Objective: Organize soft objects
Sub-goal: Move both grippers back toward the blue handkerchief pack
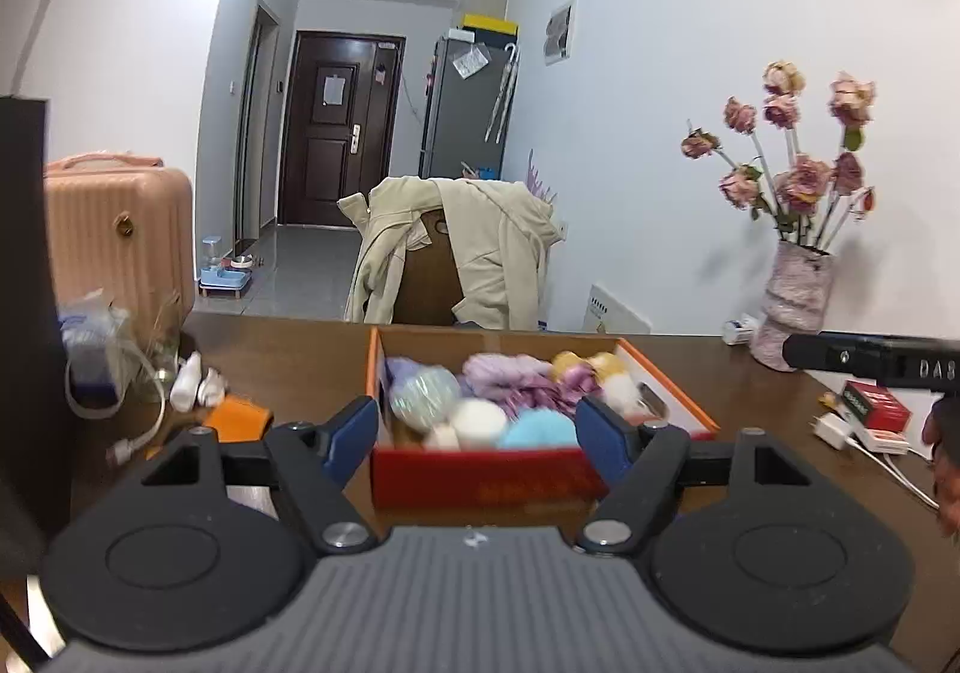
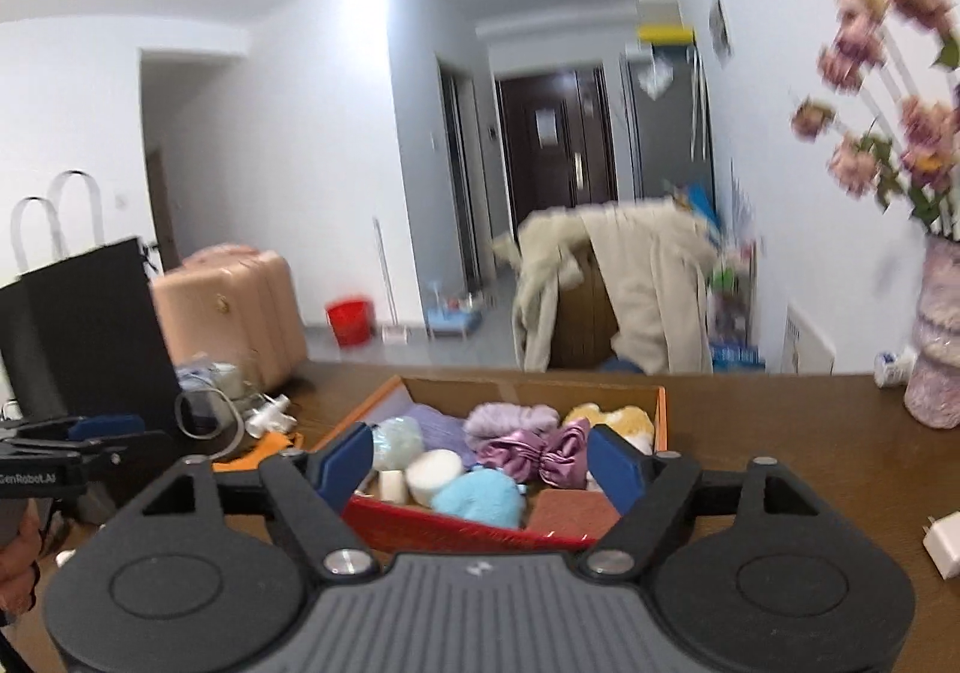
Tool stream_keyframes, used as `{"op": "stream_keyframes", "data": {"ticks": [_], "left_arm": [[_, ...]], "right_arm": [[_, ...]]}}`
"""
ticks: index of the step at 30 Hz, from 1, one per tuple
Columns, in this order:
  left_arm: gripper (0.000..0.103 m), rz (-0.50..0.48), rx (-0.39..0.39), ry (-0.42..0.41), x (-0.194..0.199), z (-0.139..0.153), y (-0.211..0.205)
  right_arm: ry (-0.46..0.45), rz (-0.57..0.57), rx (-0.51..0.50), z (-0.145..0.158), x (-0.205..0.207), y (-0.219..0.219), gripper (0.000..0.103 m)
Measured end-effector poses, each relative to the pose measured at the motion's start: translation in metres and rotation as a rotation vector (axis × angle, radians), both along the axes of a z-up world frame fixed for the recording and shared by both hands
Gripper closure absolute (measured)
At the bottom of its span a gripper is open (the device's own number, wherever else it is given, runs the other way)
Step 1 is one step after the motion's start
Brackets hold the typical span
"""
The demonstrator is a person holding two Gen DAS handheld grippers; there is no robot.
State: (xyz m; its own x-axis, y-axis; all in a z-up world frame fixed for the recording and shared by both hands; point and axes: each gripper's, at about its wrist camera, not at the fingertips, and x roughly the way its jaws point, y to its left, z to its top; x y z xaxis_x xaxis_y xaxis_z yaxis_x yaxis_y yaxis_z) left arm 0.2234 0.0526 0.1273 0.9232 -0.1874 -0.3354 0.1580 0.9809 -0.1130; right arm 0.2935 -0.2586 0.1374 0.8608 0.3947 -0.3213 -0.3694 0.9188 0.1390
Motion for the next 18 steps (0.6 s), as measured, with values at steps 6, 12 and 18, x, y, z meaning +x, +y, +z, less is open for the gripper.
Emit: {"op": "stream_keyframes", "data": {"ticks": [6, 12, 18], "left_arm": [[0.022, 0.028, -0.008, -0.029, -0.073, -0.026, -0.01], [0.02, -0.001, 0.008, 0.017, -0.107, -0.052, -0.017], [0.02, -0.038, 0.006, 0.054, -0.096, -0.066, -0.025]], "right_arm": [[-0.093, 0.028, -0.055, -0.031, -0.089, 0.005, 0.019], [-0.053, 0.017, -0.044, -0.067, -0.147, 0.005, 0.017], [0.038, -0.003, -0.038, -0.09, -0.152, 0.006, 0.017]]}}
